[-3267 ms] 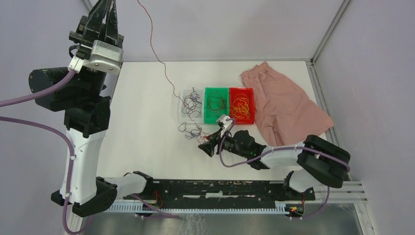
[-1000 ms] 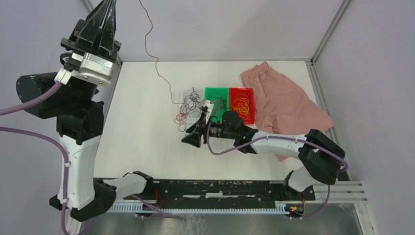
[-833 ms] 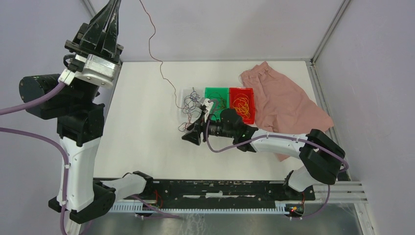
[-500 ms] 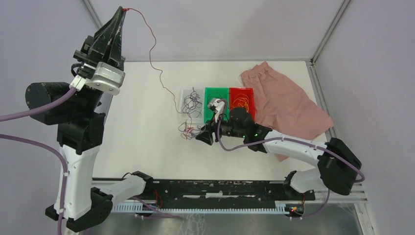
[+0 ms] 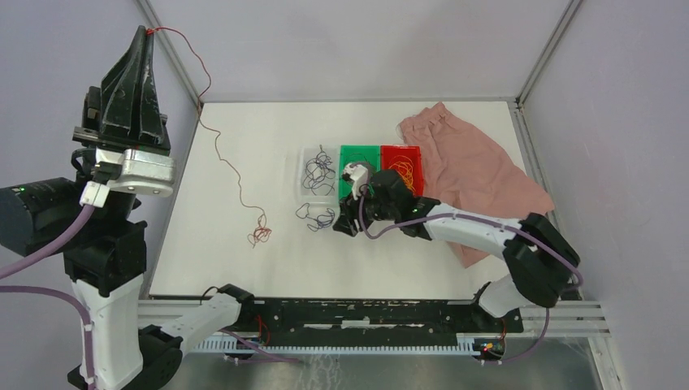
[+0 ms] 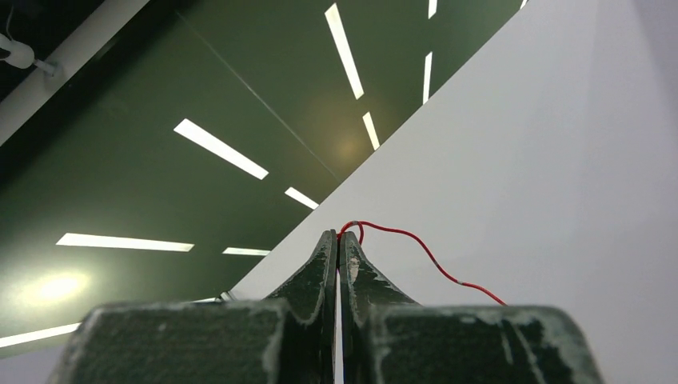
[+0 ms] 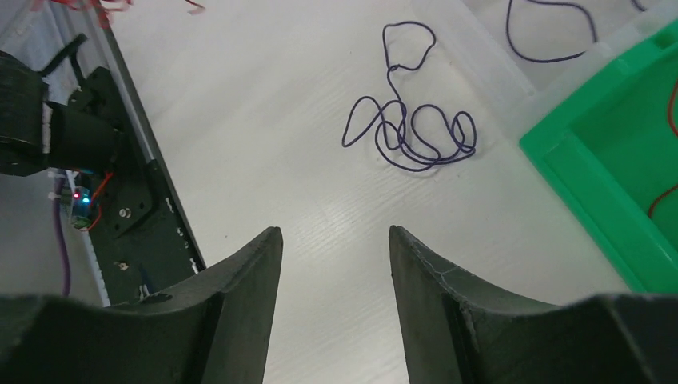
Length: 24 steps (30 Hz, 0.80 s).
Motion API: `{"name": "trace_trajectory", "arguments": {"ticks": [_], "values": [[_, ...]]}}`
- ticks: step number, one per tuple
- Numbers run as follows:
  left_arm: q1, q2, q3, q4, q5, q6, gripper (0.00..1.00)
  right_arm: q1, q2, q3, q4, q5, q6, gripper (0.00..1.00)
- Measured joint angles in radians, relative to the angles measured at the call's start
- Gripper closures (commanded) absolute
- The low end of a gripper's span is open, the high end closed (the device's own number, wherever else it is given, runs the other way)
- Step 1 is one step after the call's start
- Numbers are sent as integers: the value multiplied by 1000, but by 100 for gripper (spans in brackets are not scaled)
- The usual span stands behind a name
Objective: Untangle the cables
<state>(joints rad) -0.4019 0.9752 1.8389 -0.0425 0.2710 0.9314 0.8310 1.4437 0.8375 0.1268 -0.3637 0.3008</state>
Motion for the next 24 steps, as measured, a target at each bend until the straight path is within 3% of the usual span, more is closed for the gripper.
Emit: {"name": "trace_trajectory", "arguments": {"ticks": [4, 11, 24], "values": [[0, -13, 13, -19, -6, 2, 97, 68, 202, 156, -69, 37, -39, 45], [0, -23, 14, -48, -7, 1, 97, 153, 464, 423, -174, 145, -57, 59], [0, -39, 15, -80, 11, 0, 97, 181, 534, 563, -388, 440, -92, 50]]}}
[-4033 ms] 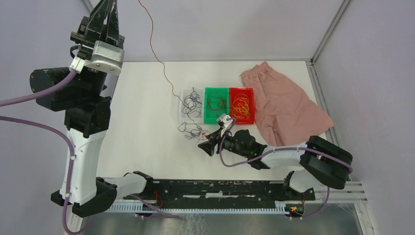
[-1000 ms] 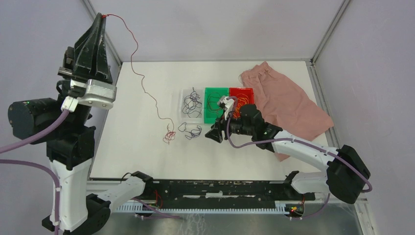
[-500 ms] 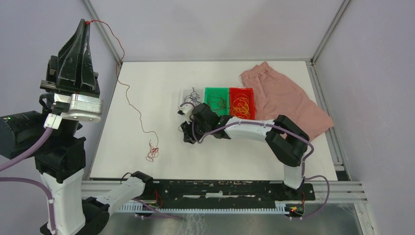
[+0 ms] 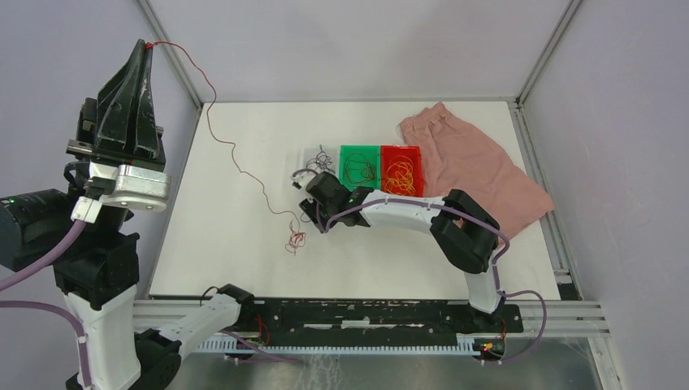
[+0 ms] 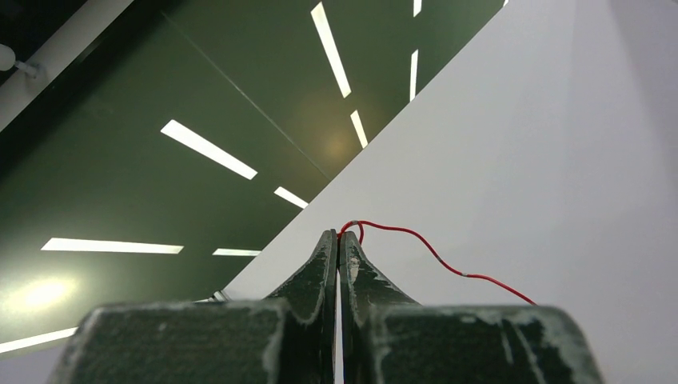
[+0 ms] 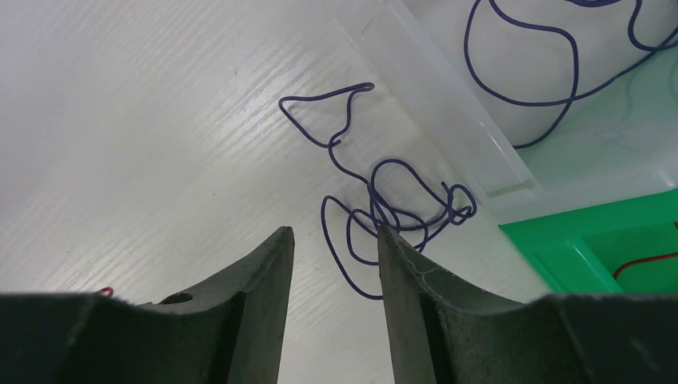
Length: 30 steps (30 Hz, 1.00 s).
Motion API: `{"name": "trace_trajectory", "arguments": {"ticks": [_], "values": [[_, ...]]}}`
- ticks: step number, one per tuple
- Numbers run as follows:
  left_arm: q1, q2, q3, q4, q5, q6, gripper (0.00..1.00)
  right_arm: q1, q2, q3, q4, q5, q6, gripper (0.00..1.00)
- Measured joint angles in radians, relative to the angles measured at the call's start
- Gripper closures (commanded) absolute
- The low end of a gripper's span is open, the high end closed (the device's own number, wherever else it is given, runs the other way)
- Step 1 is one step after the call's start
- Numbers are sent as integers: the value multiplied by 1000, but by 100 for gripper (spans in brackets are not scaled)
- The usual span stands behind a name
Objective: Untangle the cables
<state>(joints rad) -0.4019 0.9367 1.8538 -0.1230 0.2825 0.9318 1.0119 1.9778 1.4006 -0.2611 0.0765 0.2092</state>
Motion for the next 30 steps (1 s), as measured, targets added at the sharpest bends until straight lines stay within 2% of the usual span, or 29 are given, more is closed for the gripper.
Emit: {"name": "trace_trajectory", "arguments": {"ticks": [10, 18, 23, 27, 30], "values": [[0, 0, 0, -3, 13, 0, 97, 9, -27, -19, -7, 64, 3, 47], [0, 0, 0, -3, 15, 0, 97, -34, -171, -137, 130, -45, 92, 46], [0, 0, 1, -3, 16, 0, 97, -84, -170, -148, 148, -88, 124, 43], [0, 0, 9, -6, 16, 0, 97, -91, -109, -134, 136, -120, 135, 46], [0, 0, 17, -6, 16, 0, 97, -88, -46, -131, 127, -143, 143, 54]]}}
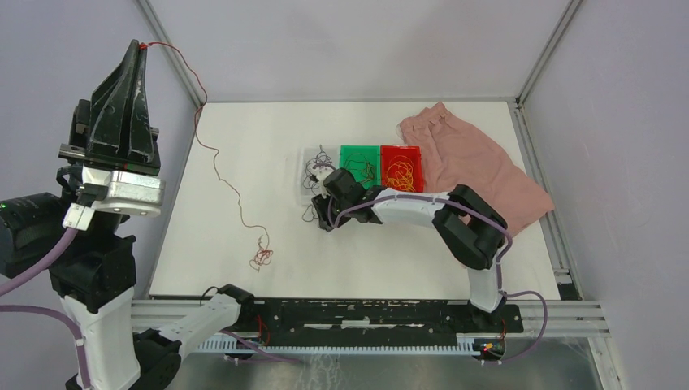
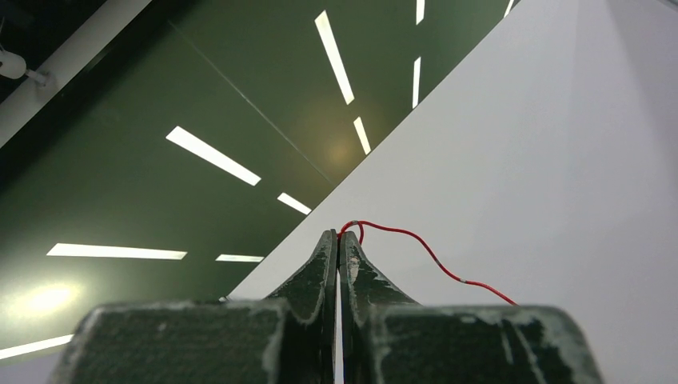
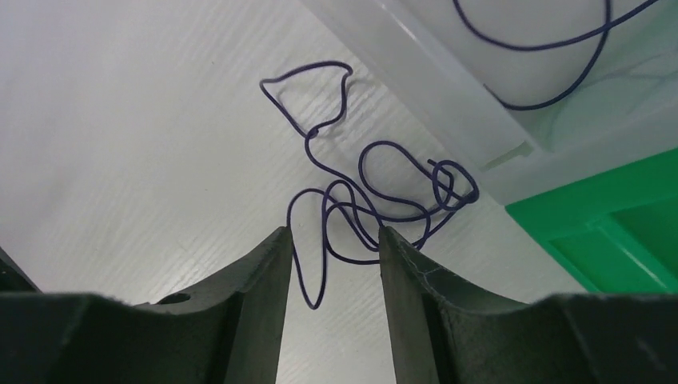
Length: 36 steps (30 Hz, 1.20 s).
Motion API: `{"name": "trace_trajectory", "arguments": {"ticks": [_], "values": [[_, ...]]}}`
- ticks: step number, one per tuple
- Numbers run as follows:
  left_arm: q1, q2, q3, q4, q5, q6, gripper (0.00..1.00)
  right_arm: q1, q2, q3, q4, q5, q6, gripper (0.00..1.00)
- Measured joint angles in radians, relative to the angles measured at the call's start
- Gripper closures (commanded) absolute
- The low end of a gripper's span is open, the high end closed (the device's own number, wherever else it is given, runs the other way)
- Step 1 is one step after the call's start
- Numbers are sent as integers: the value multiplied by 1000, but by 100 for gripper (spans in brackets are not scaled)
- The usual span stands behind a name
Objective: Untangle the cables
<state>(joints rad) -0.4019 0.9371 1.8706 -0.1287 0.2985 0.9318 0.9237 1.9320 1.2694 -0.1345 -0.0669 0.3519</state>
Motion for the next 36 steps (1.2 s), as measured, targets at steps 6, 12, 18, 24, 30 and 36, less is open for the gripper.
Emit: {"name": "trace_trajectory", "arguments": {"ticks": [6, 12, 18, 24, 30, 36], "values": [[0, 0, 11, 0, 0, 0, 97, 4, 61, 7, -32, -31, 6, 88], [0, 0, 14, 0, 14, 0, 97, 3, 16, 90, -103, -43, -25, 99], [0, 0, 14, 0, 20, 0, 97, -11, -114, 270, -165, -64, -80, 99], [0, 0, 14, 0, 23, 0, 96, -72, -148, 381, -170, -93, -96, 97], [0, 0, 15, -1, 25, 0, 96, -114, -12, 483, -206, -85, -101, 87], [0, 0, 16, -2, 26, -1, 96, -115, 143, 533, -255, -36, -113, 52]]}}
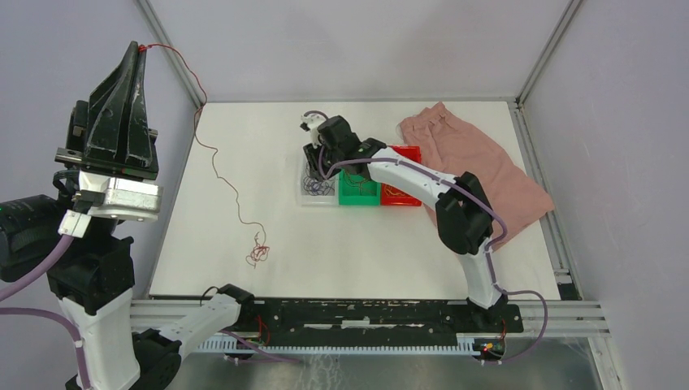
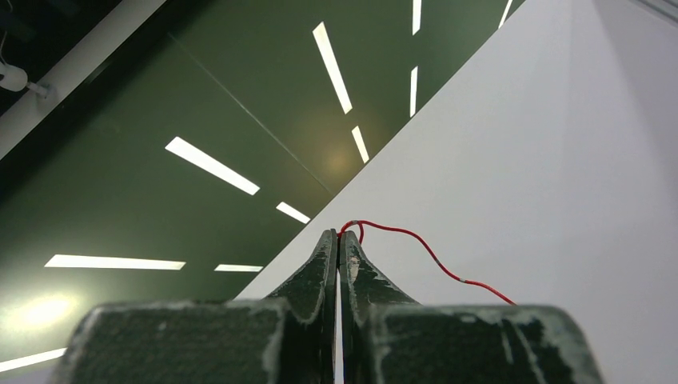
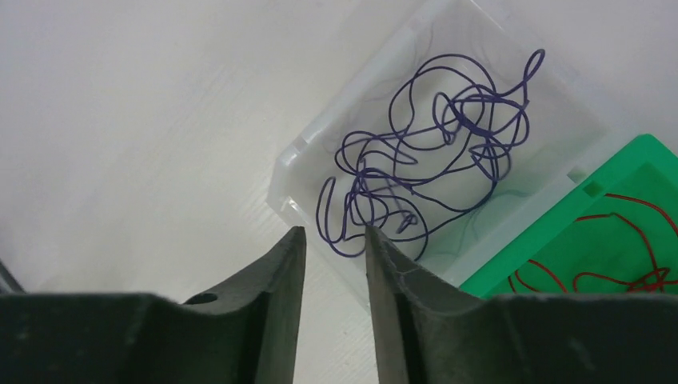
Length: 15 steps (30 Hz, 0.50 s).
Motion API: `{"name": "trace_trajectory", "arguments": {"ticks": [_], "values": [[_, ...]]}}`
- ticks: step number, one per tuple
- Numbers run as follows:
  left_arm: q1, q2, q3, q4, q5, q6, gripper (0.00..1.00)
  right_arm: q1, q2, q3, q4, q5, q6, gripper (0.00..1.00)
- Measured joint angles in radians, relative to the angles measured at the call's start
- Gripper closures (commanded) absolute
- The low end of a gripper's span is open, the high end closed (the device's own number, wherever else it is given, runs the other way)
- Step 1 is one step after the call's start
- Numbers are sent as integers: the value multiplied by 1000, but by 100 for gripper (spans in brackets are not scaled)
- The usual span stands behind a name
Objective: Untangle the cables
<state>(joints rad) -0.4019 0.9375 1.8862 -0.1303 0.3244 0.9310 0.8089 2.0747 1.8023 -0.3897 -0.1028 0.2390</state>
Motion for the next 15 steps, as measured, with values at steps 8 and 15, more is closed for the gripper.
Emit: {"name": "trace_trajectory", "arguments": {"ticks": [8, 15], "values": [[0, -4, -37, 0, 5, -3, 96, 0, -126, -180, 111, 3, -47, 24], [0, 2, -54, 2, 18, -18, 96, 4, -371, -438, 334, -220, -47, 27]]}}
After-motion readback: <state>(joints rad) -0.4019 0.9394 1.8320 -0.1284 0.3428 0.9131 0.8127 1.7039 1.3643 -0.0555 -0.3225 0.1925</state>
